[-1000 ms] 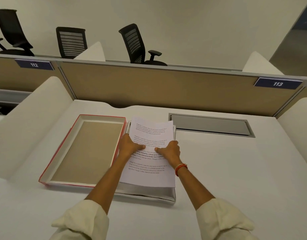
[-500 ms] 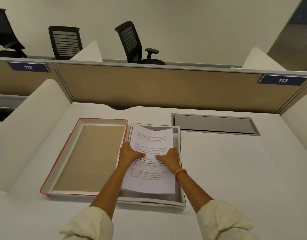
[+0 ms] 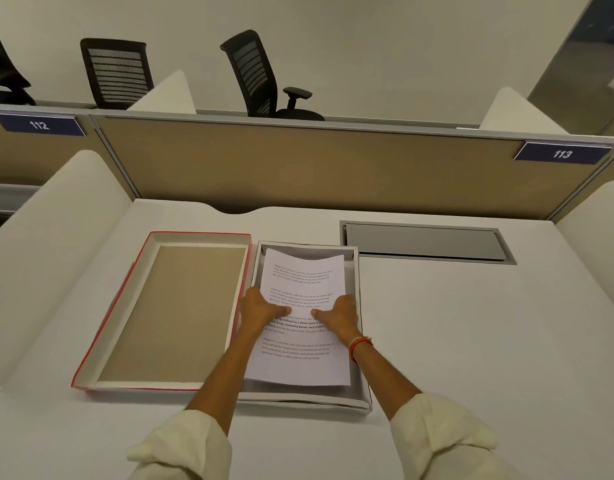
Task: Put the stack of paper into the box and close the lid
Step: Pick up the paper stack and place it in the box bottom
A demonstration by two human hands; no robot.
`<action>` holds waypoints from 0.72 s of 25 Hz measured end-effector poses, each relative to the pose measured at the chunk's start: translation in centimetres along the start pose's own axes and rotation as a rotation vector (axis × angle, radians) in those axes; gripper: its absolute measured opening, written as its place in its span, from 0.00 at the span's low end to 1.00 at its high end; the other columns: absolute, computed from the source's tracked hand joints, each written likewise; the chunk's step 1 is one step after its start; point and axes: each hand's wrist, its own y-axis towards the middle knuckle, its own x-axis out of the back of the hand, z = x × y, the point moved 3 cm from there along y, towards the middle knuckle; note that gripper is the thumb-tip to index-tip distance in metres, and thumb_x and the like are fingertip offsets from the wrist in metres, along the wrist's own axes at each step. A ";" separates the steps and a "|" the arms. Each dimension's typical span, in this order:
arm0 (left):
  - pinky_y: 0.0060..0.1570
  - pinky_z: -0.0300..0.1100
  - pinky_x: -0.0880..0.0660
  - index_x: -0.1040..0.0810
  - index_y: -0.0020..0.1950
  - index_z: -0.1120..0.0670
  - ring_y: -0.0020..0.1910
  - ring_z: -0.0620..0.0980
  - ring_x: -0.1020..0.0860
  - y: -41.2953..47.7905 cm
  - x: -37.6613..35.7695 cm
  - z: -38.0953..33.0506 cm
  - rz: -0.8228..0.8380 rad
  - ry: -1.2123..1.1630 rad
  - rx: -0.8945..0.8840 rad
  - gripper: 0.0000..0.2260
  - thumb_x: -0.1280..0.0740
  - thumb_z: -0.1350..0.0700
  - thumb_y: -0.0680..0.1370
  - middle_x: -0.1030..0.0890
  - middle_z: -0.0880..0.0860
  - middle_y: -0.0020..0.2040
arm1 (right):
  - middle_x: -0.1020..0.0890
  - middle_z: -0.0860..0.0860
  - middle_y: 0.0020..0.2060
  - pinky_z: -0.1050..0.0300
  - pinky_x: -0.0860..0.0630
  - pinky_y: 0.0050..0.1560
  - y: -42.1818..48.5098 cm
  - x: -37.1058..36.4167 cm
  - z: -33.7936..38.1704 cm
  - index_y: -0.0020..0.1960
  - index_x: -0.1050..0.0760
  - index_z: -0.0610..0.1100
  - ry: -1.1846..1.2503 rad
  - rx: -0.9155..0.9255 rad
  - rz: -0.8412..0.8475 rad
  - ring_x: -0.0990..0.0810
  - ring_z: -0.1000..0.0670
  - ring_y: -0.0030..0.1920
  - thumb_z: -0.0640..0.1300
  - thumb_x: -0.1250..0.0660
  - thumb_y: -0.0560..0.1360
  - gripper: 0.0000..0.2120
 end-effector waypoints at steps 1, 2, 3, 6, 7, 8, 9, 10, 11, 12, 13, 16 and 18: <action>0.53 0.58 0.19 0.21 0.57 0.62 0.52 0.60 0.17 0.1 -0.2 0.2 0.003 -0.002 0.003 0.23 0.19 0.61 0.65 0.17 0.61 0.58 | 0.21 0.41 0.59 0.60 0.24 0.47 0.0 -0.1 -0.1 0.63 0.32 0.35 -0.001 -0.007 0.000 0.19 0.43 0.57 0.46 0.24 0.71 0.28; 0.53 0.58 0.19 0.21 0.57 0.62 0.52 0.61 0.17 0.2 -0.3 0.4 0.005 -0.002 0.008 0.24 0.19 0.61 0.65 0.17 0.61 0.58 | 0.21 0.41 0.59 0.60 0.24 0.47 0.1 -0.2 -0.3 0.63 0.32 0.35 -0.007 -0.012 -0.002 0.19 0.43 0.57 0.46 0.24 0.71 0.28; 0.53 0.58 0.19 0.21 0.57 0.62 0.53 0.61 0.17 0.2 -0.5 0.5 0.008 -0.001 0.013 0.24 0.20 0.61 0.65 0.17 0.61 0.58 | 0.21 0.41 0.59 0.61 0.24 0.47 0.1 -0.1 -0.5 0.63 0.32 0.35 -0.010 -0.017 -0.004 0.19 0.43 0.57 0.46 0.25 0.71 0.28; 0.54 0.57 0.19 0.22 0.57 0.62 0.54 0.61 0.18 0.2 -0.7 0.6 -0.006 0.005 0.019 0.24 0.20 0.61 0.65 0.18 0.62 0.59 | 0.22 0.41 0.59 0.62 0.26 0.46 0.1 0.1 -0.5 0.63 0.33 0.36 -0.014 -0.026 -0.009 0.20 0.43 0.57 0.46 0.25 0.71 0.28; 0.54 0.57 0.19 0.22 0.58 0.62 0.54 0.61 0.18 0.3 -0.7 0.5 -0.008 0.008 0.017 0.24 0.20 0.61 0.65 0.18 0.62 0.59 | 0.22 0.42 0.59 0.62 0.26 0.46 0.1 0.1 -0.5 0.63 0.33 0.36 -0.013 -0.028 -0.009 0.20 0.43 0.57 0.47 0.25 0.71 0.28; 0.54 0.57 0.19 0.22 0.58 0.62 0.54 0.61 0.18 0.3 -0.7 0.5 -0.010 0.013 0.015 0.24 0.19 0.60 0.65 0.18 0.61 0.59 | 0.22 0.42 0.58 0.62 0.26 0.45 0.1 0.1 -0.4 0.63 0.33 0.36 -0.012 -0.031 -0.008 0.19 0.44 0.57 0.47 0.25 0.71 0.28; 0.54 0.56 0.19 0.23 0.58 0.61 0.55 0.61 0.18 0.3 -0.7 0.6 -0.013 0.018 0.017 0.25 0.19 0.60 0.65 0.18 0.61 0.59 | 0.22 0.42 0.56 0.62 0.26 0.45 0.1 0.1 -0.4 0.63 0.33 0.36 -0.012 -0.035 -0.007 0.19 0.44 0.57 0.47 0.25 0.71 0.28; 0.54 0.56 0.20 0.23 0.59 0.61 0.55 0.61 0.18 0.3 -0.7 0.6 -0.015 0.023 0.018 0.25 0.19 0.59 0.65 0.18 0.61 0.59 | 0.23 0.43 0.53 0.63 0.25 0.45 0.1 0.1 -0.5 0.63 0.33 0.36 -0.016 -0.040 -0.005 0.19 0.44 0.57 0.47 0.25 0.71 0.28; 0.54 0.55 0.20 0.23 0.59 0.60 0.56 0.61 0.18 0.3 -0.7 0.7 -0.014 0.025 0.017 0.25 0.19 0.59 0.65 0.18 0.61 0.60 | 0.24 0.44 0.52 0.62 0.25 0.46 0.2 0.0 -0.6 0.63 0.33 0.35 -0.017 -0.044 -0.001 0.19 0.44 0.57 0.47 0.25 0.71 0.28; 0.55 0.55 0.20 0.24 0.60 0.60 0.56 0.60 0.18 0.2 -0.7 0.8 -0.010 0.024 0.012 0.26 0.20 0.59 0.65 0.18 0.61 0.60 | 0.24 0.45 0.52 0.62 0.25 0.47 0.2 0.1 -0.7 0.63 0.32 0.35 -0.017 -0.046 0.003 0.19 0.44 0.57 0.47 0.25 0.71 0.28; 0.55 0.55 0.20 0.24 0.61 0.60 0.57 0.60 0.19 0.2 -0.8 0.8 -0.008 0.024 0.005 0.27 0.20 0.59 0.65 0.19 0.60 0.61 | 0.22 0.43 0.53 0.62 0.24 0.47 0.2 0.1 -0.7 0.63 0.32 0.35 -0.015 -0.047 0.005 0.19 0.44 0.57 0.47 0.25 0.71 0.28; 0.51 0.49 0.21 0.24 0.60 0.59 0.57 0.60 0.19 -0.1 -0.9 0.7 -0.027 0.034 -0.028 0.26 0.20 0.59 0.65 0.18 0.60 0.61 | 0.23 0.41 0.58 0.62 0.25 0.49 0.2 0.1 -0.8 0.62 0.31 0.35 -0.038 -0.039 -0.001 0.20 0.44 0.57 0.48 0.25 0.71 0.27; 0.48 0.47 0.21 0.22 0.58 0.59 0.55 0.60 0.18 -0.4 -1.1 0.6 -0.054 0.040 -0.031 0.25 0.19 0.59 0.64 0.18 0.61 0.60 | 0.25 0.41 0.59 0.63 0.27 0.48 -0.1 0.1 -0.7 0.62 0.31 0.35 -0.069 -0.024 -0.034 0.21 0.44 0.58 0.48 0.25 0.71 0.28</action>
